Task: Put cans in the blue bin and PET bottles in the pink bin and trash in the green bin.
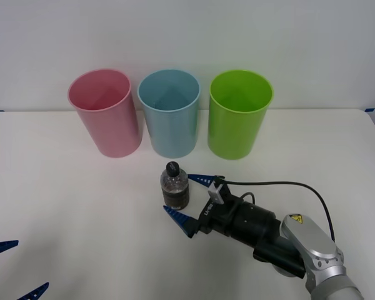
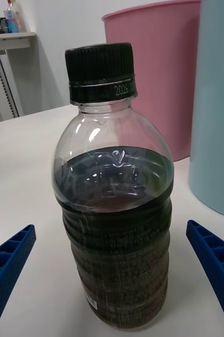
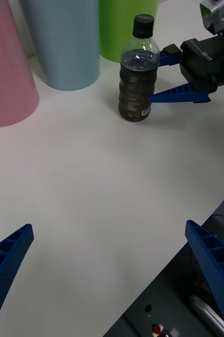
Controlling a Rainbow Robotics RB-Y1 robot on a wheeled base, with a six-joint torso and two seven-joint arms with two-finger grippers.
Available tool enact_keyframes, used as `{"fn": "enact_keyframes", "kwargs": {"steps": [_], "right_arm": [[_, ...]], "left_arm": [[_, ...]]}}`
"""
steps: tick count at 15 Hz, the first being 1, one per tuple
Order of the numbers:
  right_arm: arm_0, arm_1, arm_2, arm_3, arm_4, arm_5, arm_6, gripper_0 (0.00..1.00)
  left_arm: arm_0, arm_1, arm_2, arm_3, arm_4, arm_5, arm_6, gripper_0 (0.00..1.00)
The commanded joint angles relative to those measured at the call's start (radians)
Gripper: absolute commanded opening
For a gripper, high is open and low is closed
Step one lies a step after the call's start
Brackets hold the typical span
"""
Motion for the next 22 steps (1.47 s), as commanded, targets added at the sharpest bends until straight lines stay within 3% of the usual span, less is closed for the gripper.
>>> {"fn": "enact_keyframes", "kwargs": {"steps": [1,11,22], "right_arm": [[-0.003,0.016,-0.005,0.014,-0.006,0.001,0.001,1.00],[-0.017,0.077,-0.030,0.074,-0.011,0.002,0.040,1.00],[-0.025,0.089,-0.033,0.076,-0.009,0.014,0.050,1.00]], "left_arm": [[0.000,0.000,0.000,0.000,0.000,0.000,0.000,1.00],[0.000,0.000,0.000,0.000,0.000,0.000,0.000,1.00],[0.000,0.000,0.000,0.000,0.000,0.000,0.000,1.00]]}}
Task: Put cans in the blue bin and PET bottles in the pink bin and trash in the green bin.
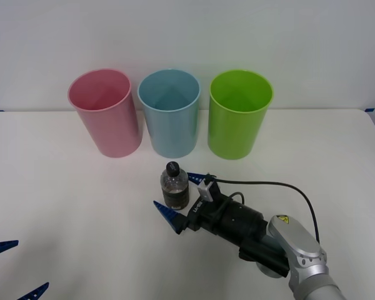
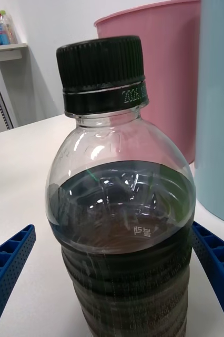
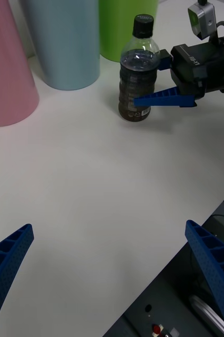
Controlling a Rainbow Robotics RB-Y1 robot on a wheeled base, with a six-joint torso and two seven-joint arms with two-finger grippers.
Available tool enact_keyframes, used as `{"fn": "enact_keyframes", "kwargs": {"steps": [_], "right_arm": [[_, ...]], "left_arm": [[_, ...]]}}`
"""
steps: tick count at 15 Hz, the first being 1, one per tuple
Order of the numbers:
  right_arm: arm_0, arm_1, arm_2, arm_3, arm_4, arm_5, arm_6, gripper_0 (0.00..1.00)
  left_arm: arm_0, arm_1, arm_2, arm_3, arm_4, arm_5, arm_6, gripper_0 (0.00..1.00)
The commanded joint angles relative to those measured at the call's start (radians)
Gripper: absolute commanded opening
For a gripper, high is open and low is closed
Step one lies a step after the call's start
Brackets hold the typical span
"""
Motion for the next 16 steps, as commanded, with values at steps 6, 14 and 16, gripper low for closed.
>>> {"fn": "enact_keyframes", "kwargs": {"steps": [6,14,16], "right_arm": [[-0.005,0.000,-0.002,0.000,-0.007,0.009,0.007,0.00],[-0.008,0.000,-0.002,0.000,-0.012,0.009,0.021,0.00],[-0.009,0.000,-0.002,0.000,-0.015,0.009,0.026,0.00]], "left_arm": [[0.000,0.000,0.000,0.000,0.000,0.000,0.000,1.00],[0.000,0.000,0.000,0.000,0.000,0.000,0.000,1.00],[0.000,0.000,0.000,0.000,0.000,0.000,0.000,1.00]]}}
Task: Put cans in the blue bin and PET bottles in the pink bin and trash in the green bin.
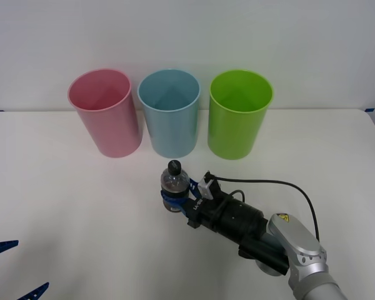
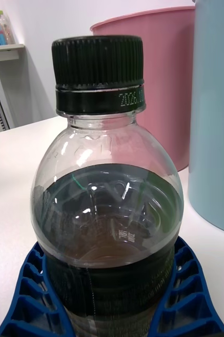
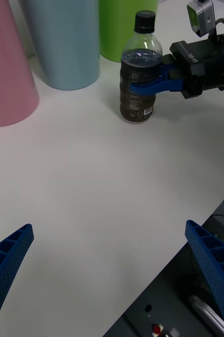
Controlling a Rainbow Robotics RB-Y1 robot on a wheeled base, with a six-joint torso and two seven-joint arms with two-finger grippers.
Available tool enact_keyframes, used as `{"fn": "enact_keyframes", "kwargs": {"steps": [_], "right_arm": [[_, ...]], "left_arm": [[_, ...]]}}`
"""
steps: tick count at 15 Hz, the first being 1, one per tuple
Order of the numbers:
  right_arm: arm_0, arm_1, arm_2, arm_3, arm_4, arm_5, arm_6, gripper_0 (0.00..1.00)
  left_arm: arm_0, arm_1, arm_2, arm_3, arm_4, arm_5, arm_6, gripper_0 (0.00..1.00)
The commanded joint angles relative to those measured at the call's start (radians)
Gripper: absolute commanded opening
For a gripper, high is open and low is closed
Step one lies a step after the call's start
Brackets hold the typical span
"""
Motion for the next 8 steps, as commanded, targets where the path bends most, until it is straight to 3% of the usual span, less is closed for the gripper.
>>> {"fn": "enact_keyframes", "kwargs": {"steps": [1,8], "right_arm": [[-0.001,0.000,0.000,0.000,-0.004,-0.001,0.005,0.00],[0.001,-0.003,-0.008,-0.011,-0.037,-0.056,0.010,0.00]], "left_arm": [[0.000,0.000,0.000,0.000,0.000,0.000,0.000,1.00],[0.000,0.000,0.000,0.000,0.000,0.000,0.000,1.00]]}}
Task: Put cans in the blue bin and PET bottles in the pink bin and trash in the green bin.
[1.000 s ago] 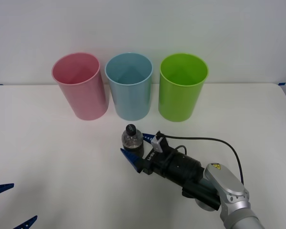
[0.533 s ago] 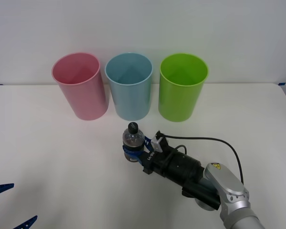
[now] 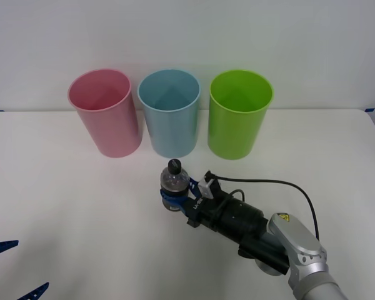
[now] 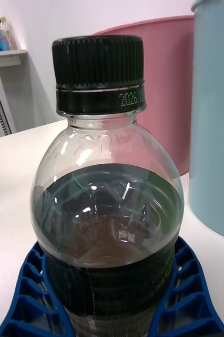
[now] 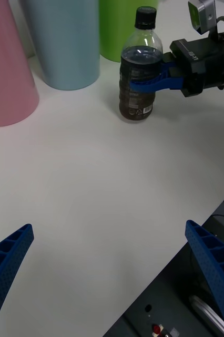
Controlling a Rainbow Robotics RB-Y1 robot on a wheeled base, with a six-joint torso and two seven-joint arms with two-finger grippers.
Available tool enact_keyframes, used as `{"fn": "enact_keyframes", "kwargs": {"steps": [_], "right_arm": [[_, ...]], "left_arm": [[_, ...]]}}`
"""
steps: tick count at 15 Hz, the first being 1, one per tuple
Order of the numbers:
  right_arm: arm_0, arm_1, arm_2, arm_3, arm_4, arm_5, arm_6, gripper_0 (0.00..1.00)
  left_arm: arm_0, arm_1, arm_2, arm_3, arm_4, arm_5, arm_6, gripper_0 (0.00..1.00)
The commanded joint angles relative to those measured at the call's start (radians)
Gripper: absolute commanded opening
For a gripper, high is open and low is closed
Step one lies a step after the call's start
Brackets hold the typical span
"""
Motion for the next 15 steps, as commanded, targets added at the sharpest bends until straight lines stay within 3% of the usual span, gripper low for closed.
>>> {"fn": "enact_keyframes", "kwargs": {"steps": [1,6,11,15], "right_arm": [[0.003,-0.012,-0.007,-0.024,-0.024,-0.051,-0.003,0.00],[0.018,-0.095,-0.004,-0.139,-0.093,-0.110,-0.026,0.00],[0.078,-0.226,-0.016,-0.382,-0.097,-0.104,-0.239,0.00],[0.117,-0.238,-0.058,-0.481,-0.097,-0.101,-0.279,0.00]], "left_arm": [[0.000,0.000,0.000,0.000,0.000,0.000,0.000,1.00],[0.000,0.000,0.000,0.000,0.000,0.000,0.000,1.00],[0.000,0.000,0.000,0.000,0.000,0.000,0.000,1.00],[0.000,0.000,0.000,0.000,0.000,0.000,0.000,1.00]]}}
